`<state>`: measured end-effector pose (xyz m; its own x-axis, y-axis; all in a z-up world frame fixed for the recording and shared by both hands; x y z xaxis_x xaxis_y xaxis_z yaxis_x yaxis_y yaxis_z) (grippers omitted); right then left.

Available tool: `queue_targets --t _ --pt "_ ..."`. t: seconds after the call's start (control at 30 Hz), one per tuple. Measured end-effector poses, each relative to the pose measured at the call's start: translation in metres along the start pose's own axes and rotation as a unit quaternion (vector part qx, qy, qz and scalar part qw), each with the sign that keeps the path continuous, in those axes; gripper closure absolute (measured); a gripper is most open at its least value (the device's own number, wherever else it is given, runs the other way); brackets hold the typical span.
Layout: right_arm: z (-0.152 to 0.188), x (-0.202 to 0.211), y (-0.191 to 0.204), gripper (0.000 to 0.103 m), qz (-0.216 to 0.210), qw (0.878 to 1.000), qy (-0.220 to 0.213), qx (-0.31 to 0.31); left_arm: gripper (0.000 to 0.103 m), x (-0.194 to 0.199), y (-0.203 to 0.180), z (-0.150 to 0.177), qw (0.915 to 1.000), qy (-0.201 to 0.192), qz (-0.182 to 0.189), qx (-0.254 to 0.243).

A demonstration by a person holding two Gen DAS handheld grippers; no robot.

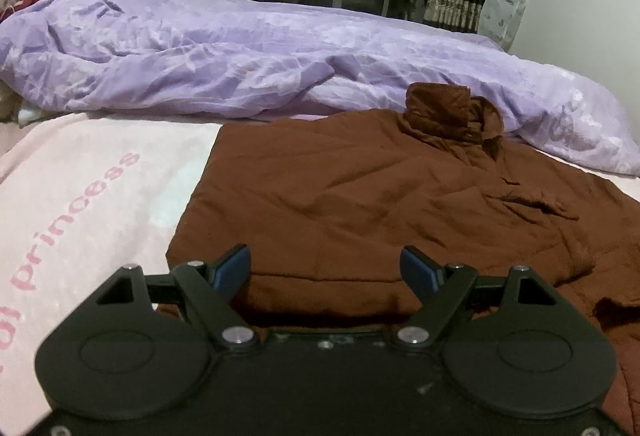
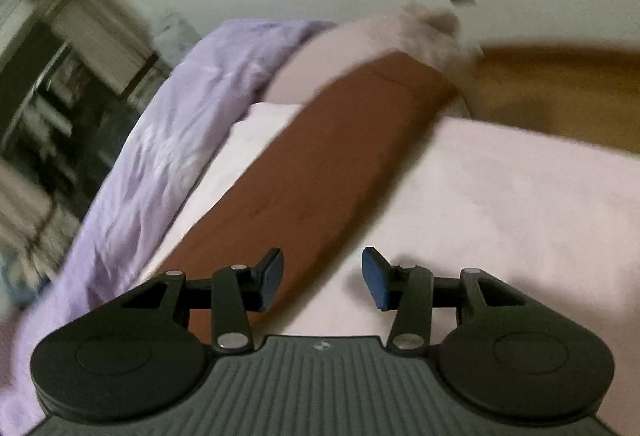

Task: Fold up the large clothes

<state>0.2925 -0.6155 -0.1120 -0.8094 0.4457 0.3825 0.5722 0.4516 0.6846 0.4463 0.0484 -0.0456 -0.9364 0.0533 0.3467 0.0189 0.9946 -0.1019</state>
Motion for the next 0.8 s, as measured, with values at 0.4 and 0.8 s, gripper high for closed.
queue_targets --t 0.4,0.8 --pt "-0.021 -0.047 -0.021 0.048 -0.004 0.998 -0.046 -0.046 0.02 -0.014 -0.015 0.001 0.9997 0.006 -0.02 -0.016" --pt "-0.025 -0.052 -0.017 0.075 0.002 0.996 -0.082 -0.037 0.02 -0.017 -0.011 0.006 0.9996 0.015 -0.02 -0.01"
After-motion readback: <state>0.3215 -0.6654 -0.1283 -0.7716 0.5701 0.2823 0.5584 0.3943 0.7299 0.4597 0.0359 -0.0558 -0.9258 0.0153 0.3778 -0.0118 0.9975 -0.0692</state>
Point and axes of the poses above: each gripper's, at about its wrist camera, not at the fingertips, and x roughly against the way its jaws point, y to its left, z to its underside, the point moved 3 cm from there along -x, roughly the way its jaws point, and after that the axes turned 15 degrees about -y, right-handed, at the moved point
